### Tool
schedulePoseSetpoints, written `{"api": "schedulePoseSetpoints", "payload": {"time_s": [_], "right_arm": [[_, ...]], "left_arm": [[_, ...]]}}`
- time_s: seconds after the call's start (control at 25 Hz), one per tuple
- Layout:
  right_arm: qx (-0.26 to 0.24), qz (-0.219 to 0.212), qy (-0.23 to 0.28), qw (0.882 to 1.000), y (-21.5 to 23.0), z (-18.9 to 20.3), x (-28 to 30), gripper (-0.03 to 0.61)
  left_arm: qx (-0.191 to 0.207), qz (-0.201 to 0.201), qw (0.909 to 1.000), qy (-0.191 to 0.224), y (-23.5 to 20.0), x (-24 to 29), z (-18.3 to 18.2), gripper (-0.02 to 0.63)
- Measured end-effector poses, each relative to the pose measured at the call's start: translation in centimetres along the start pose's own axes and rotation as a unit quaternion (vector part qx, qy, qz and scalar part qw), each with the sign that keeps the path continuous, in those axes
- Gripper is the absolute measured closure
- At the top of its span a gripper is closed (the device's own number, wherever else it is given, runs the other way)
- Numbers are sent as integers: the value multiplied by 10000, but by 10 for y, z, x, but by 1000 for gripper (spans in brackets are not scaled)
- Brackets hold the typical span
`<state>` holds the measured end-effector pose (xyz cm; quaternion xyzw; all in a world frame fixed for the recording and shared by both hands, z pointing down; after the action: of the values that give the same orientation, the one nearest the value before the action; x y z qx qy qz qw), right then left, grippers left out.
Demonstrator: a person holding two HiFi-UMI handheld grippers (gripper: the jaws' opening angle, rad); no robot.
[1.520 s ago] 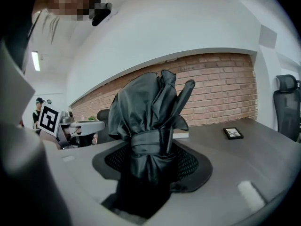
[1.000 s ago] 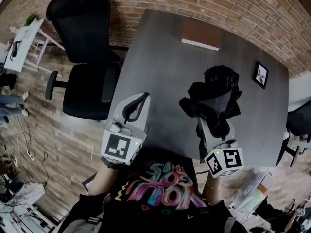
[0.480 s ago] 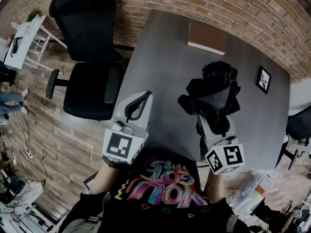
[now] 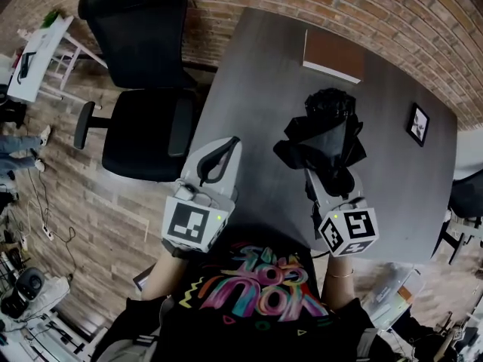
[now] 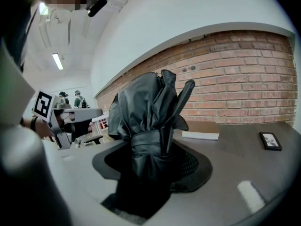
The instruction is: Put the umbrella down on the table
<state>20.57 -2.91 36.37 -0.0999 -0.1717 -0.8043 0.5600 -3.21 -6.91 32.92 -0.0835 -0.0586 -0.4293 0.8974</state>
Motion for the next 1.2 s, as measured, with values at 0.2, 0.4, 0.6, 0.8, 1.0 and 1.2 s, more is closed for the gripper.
{"api": "schedulePoseSetpoints", "payload": {"time_s": [0.2,0.4,0.6,0.8,1.0,1.2], "right_arm": [[-9,-165,-368,9992,-3,17,24,331],[47,-335,-727,9968,-3,40,48,331],[33,-464,-1079,9931,-2,60,68,331],[210,-474,-1444,9882,2,87,85,331],[337,-468,-1715,9835,3,109,95,331],[339,-506,-1919,9795,3,125,102,331]], "left_arm": [[-40,-62,10000,-34,-7,-3,2,614],[-91,-123,9998,-99,-13,-2,10,614],[-130,-202,9996,-166,-17,-2,13,614],[-147,-264,9993,-211,-21,-3,17,614],[-155,-317,9991,-227,-22,-2,18,614],[-141,-325,9992,-183,-21,0,17,614]]}}
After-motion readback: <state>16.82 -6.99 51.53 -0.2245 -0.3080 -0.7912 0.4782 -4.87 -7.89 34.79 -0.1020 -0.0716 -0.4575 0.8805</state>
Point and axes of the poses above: the fingertips, and each gripper's own axes: x forward along the fingers, y to its right, z out of its underside, the point moved 7 cm from there along -x, backward along the fingers, and after that the axes turned 2 degrees about y, right-handed, at the moved point
